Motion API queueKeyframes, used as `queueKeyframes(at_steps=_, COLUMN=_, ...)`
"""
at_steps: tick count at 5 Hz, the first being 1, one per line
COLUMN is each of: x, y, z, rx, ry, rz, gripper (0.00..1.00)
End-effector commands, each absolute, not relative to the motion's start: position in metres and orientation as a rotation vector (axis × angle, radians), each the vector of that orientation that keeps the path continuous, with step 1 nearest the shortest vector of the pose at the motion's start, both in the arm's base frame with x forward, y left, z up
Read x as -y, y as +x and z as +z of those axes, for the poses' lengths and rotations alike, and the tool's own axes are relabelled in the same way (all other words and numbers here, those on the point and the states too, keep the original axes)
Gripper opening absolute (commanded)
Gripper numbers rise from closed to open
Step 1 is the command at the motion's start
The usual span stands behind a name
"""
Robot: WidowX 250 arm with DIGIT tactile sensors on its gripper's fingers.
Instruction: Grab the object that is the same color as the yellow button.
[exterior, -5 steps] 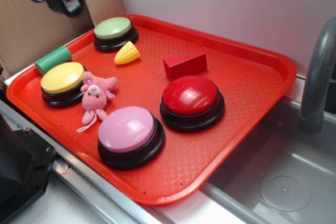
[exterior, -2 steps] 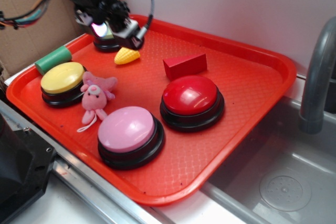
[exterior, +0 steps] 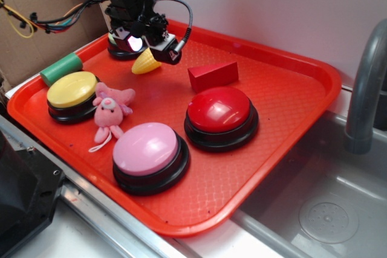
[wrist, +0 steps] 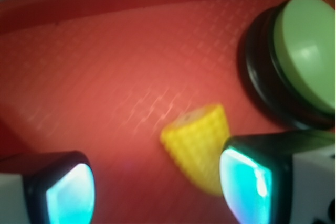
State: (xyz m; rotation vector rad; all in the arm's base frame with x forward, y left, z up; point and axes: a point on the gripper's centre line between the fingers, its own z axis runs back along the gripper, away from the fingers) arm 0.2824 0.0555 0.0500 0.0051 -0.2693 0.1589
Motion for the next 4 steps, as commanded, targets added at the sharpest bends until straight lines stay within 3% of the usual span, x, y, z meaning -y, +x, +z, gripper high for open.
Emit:
queueKeyframes(at_steps=1, x=-0.073, y=0.302, z=0.055, rx=0.311, ry=0.054, rz=0.155, gripper=1.0)
queueKeyframes(at_steps=2, x=-0.064, y=0.296, z=0.047, rx=0.277, ry=0.015, rz=0.109, gripper=1.0)
queueKeyframes(at_steps=3, x=-0.064, y=0.289, z=0.037, rx=0.256, ry=0.036, rz=0.094, gripper=1.0)
queueKeyframes(at_steps=4, x=-0.066, y=0.288, z=0.031, rx=0.214, ry=0.059, rz=0.136, gripper=0.94)
